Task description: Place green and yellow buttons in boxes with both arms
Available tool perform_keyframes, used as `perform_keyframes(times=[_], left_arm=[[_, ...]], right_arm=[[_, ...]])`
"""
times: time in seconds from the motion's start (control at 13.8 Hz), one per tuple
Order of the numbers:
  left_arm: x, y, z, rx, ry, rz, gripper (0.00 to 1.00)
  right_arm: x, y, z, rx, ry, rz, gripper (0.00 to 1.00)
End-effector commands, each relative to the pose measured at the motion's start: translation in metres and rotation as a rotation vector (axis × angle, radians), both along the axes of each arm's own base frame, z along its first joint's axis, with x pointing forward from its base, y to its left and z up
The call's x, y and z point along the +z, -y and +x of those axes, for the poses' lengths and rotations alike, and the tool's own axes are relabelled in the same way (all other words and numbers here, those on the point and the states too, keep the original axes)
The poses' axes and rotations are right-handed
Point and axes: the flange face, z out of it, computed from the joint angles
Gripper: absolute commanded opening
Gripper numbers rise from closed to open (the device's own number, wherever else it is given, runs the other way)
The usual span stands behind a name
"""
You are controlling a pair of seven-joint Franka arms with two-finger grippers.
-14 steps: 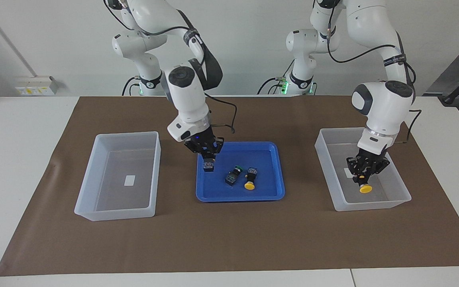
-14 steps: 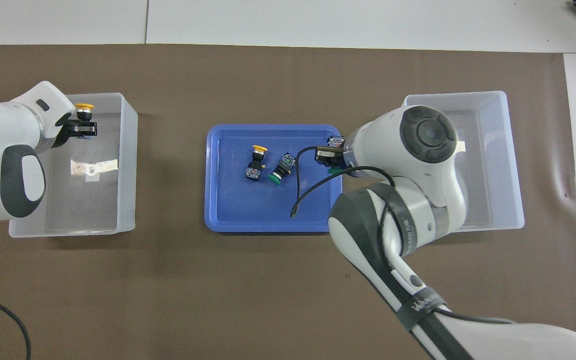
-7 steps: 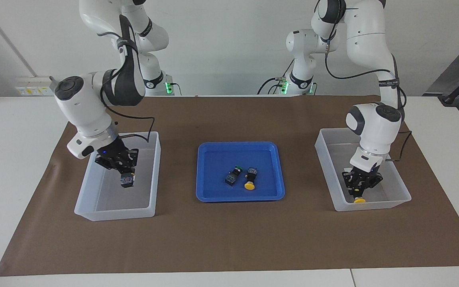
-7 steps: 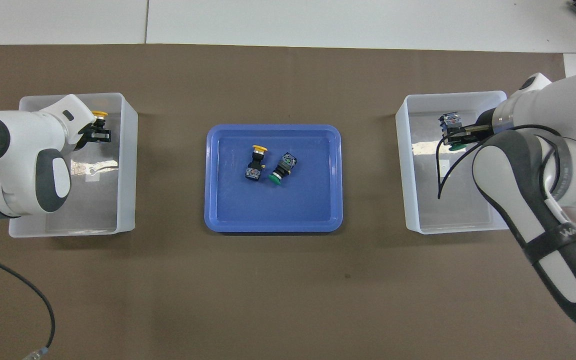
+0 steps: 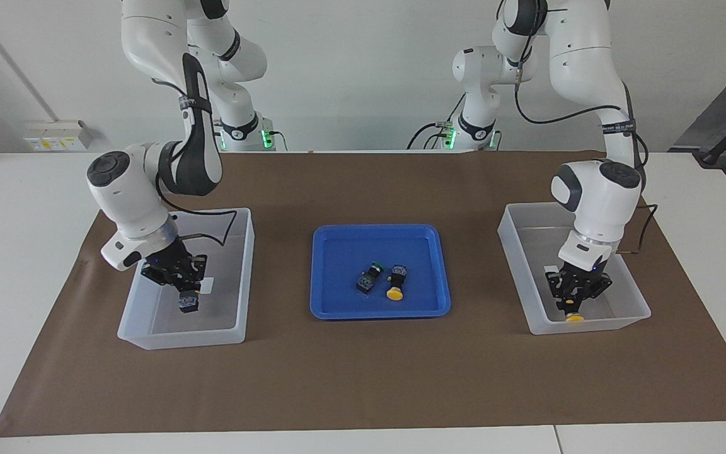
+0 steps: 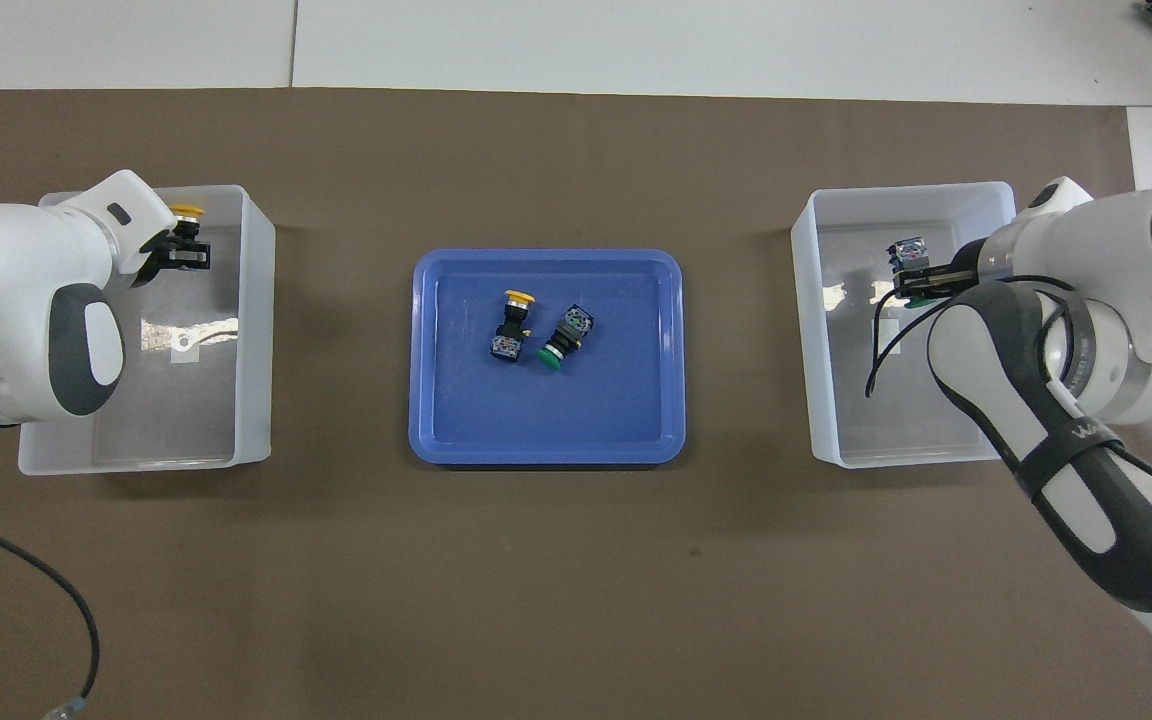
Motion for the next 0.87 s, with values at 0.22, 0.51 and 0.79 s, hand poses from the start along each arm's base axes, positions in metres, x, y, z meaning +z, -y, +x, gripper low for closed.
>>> perform_keyframes(times=[0.22,0.51,0.79], left_arm=[[0.07,0.007,-0.024,-0.014,-0.046,-0.001,1.0],[0.068,0.061,-0.03,-0.033,-0.069,-0.022,1.0],[0.052,0.16,-0.059,-0.107,-0.1,-0.042,1.0]], right_arm=[[0.003,0.009,-0.008,0.049,0.02,-0.011,1.0],[0.077,-0.06,-0.001,0.016,0.02,0.039,1.0],[0.091,-0.163,-0.008,-0.22,-0.009,0.111,1.0]])
